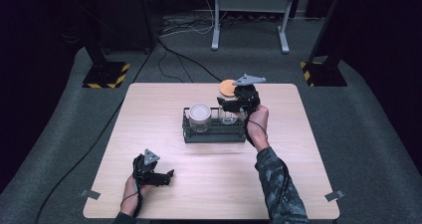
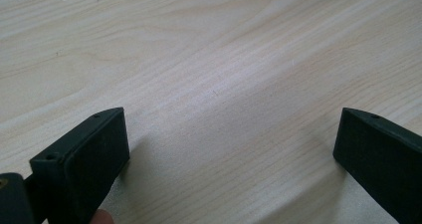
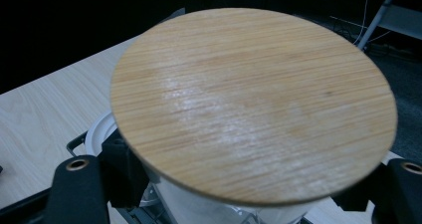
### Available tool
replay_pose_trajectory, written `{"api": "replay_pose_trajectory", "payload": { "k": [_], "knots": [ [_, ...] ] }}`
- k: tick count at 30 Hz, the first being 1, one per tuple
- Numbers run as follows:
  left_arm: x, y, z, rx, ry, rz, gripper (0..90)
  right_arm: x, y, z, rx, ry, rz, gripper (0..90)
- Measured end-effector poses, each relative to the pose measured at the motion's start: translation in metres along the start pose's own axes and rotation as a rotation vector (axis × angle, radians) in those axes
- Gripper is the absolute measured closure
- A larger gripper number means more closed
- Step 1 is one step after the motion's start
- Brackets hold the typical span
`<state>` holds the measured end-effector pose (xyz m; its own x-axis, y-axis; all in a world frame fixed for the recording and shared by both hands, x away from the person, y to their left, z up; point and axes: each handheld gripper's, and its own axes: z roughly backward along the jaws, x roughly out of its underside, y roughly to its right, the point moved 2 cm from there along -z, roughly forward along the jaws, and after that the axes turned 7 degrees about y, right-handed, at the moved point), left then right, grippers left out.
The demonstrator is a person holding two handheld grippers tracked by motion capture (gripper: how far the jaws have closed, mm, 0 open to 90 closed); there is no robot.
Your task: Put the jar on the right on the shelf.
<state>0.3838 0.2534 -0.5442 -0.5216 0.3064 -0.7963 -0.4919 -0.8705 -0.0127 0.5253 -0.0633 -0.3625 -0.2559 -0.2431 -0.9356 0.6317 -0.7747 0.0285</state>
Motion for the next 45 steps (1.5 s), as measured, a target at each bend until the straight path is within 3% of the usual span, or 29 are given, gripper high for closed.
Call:
{"api": "replay_pose_trajectory", "payload": {
  "k": [45],
  "knots": [
    [0.000, 0.000, 0.000, 0.000, 0.000, 0.001, 0.5, 0.018, -0.001, -0.017, 0.003, -0.025, -0.016, 25.0]
  ]
}}
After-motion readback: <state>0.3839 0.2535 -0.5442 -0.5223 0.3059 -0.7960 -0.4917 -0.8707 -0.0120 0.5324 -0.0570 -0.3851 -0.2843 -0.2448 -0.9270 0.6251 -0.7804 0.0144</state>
